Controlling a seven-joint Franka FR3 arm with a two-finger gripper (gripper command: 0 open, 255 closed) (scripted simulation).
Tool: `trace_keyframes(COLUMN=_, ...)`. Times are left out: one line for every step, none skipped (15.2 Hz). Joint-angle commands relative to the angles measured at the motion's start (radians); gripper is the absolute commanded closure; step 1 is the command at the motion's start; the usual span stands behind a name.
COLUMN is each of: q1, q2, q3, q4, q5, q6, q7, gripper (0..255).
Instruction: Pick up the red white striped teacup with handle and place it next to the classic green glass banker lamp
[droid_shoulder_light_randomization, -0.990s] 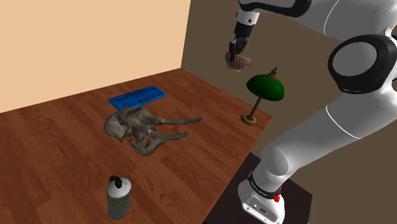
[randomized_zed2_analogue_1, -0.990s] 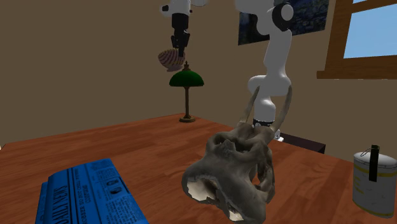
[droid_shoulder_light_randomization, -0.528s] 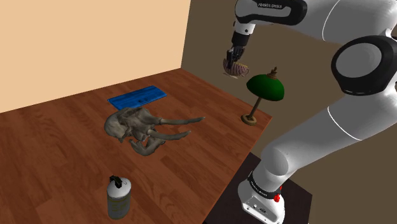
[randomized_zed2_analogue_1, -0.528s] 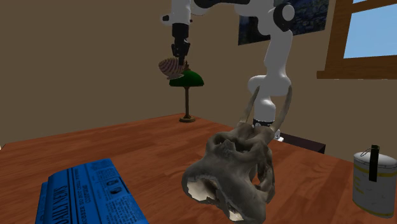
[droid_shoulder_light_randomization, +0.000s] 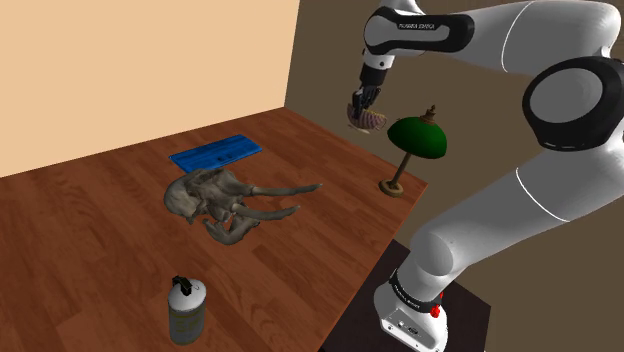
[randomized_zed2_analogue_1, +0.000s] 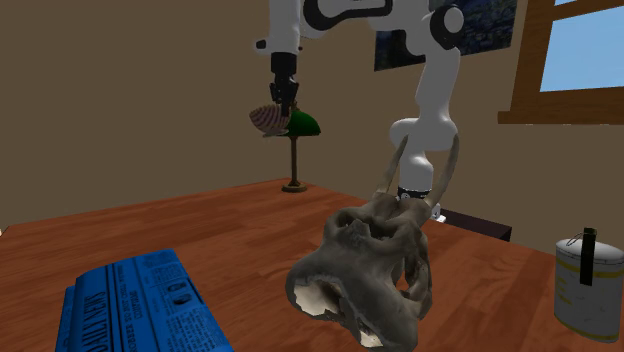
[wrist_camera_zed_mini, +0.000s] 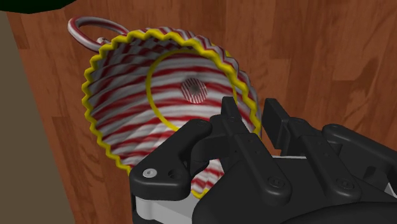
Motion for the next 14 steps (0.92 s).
trace_keyframes(q1=0.0, q2=-0.001, q3=-0.001, q4=-0.029, q5=-0.001, q6=0.029, q7=0.002, gripper=255)
trace_keyframes(q1=-0.001, q2=-0.001, q3=-0.001, q4=-0.042, q5=-0.002, q6=0.043, q7=0.003, gripper=255)
trace_keyframes(q1=-0.001, q2=-0.001, q3=-0.002, q4=-0.055, q5=-0.002, q6=0.056, q7=0.004, gripper=255)
trace_keyframes(q1=-0.001, q2=0.0, q3=-0.002, q4=-0.068, q5=-0.002, q6=0.069, q7=0.004, gripper=255)
trace_keyframes(q1=-0.001, q2=0.001, q3=-0.003, q4=-0.081, q5=-0.003, q6=0.083, q7=0.005, gripper=255)
trace_keyframes(q1=-0.002, q2=0.002, q3=-0.003, q4=-0.093, q5=-0.003, q6=0.096, q7=0.006, gripper=255)
trace_keyframes(q1=-0.002, q2=0.003, q3=-0.004, q4=-0.106, q5=-0.004, q6=0.11, q7=0.006, gripper=255)
trace_keyframes(q1=-0.002, q2=0.005, q3=-0.004, q4=-0.118, q5=-0.004, q6=0.123, q7=0.007, gripper=255)
trace_keyframes(q1=-0.002, q2=0.006, q3=-0.005, q4=-0.129, q5=-0.005, q6=0.137, q7=0.008, gripper=255)
trace_keyframes(q1=-0.003, q2=0.008, q3=-0.005, q4=-0.141, q5=-0.005, q6=0.15, q7=0.008, gripper=255)
trace_keyframes(q1=-0.003, q2=0.011, q3=-0.006, q4=-0.153, q5=-0.005, q6=0.164, q7=0.009, gripper=255)
trace_keyframes(q1=-0.003, q2=0.013, q3=-0.007, q4=-0.164, q5=-0.006, q6=0.178, q7=0.01, gripper=255)
trace_keyframes(q1=-0.003, q2=0.016, q3=-0.007, q4=-0.175, q5=-0.006, q6=0.191, q7=0.01, gripper=255)
trace_keyframes(q1=-0.003, q2=0.018, q3=-0.008, q4=-0.186, q5=-0.006, q6=0.205, q7=0.011, gripper=255)
